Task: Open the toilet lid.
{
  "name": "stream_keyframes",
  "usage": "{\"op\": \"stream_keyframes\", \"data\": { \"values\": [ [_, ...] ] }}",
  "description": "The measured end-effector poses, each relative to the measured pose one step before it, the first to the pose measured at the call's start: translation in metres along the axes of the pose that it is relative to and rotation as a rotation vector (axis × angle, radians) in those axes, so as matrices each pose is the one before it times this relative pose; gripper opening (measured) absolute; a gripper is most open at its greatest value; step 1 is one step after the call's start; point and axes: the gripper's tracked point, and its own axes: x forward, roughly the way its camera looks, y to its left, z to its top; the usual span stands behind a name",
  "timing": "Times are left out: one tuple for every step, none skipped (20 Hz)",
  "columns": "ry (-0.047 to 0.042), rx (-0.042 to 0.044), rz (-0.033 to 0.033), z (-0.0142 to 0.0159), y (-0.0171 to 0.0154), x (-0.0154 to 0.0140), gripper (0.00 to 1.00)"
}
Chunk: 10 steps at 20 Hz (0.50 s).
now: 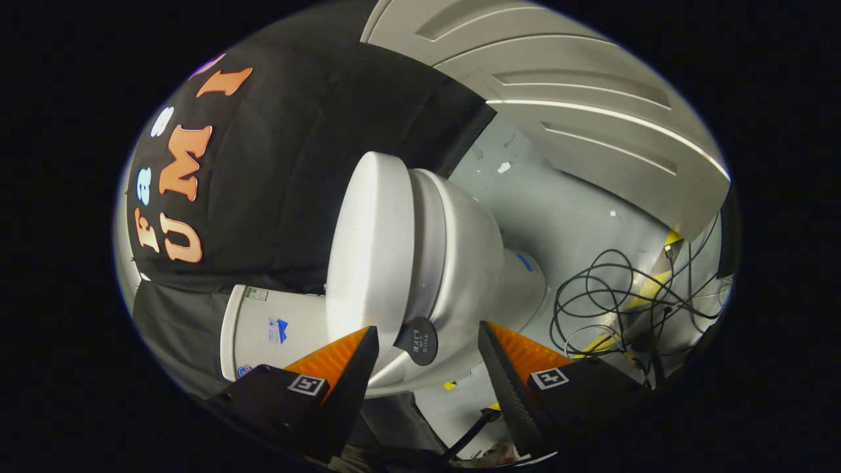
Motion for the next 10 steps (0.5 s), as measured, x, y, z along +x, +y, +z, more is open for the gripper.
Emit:
{"op": "stream_keyframes", "data": {
  "values": [
    [0.00063, 0.00328, 0.01572, -0.0001, 0.00317, 0.00265, 0.96],
    [0.01083, 0.00301, 0.01118, -0.00305, -0.00006, 0.00222, 0.95],
    [0.00973, -0.00035, 0.00936, -0.00224, 0.00108, 0.00091, 0.94],
    [0.00397, -0.00261, 0.00077, -0.00089, -0.00005, 0.00151, 0.93],
    [-0.00186, -0.00148, -0.00351, -0.0004, -0.00007, 0.00184, 0.89],
    [-0.00562, 0.00255, -0.00176, 0.00046, 0.00015, 0.00243, 0.86],
    [0.00226, 0.00318, -0.0028, -0.00087, -0.00096, 0.00163, 0.82],
    [-0.00055, 0.00237, -0.00207, -0.00146, -0.00132, 0.0014, 0.77],
    [-0.00133, 0.00348, 0.00383, 0.00096, 0.00123, -0.00006, 0.67],
    [-0.00234, 0.00454, 0.00452, 0.00089, 0.00132, 0.00055, 0.66]
  ]
}}
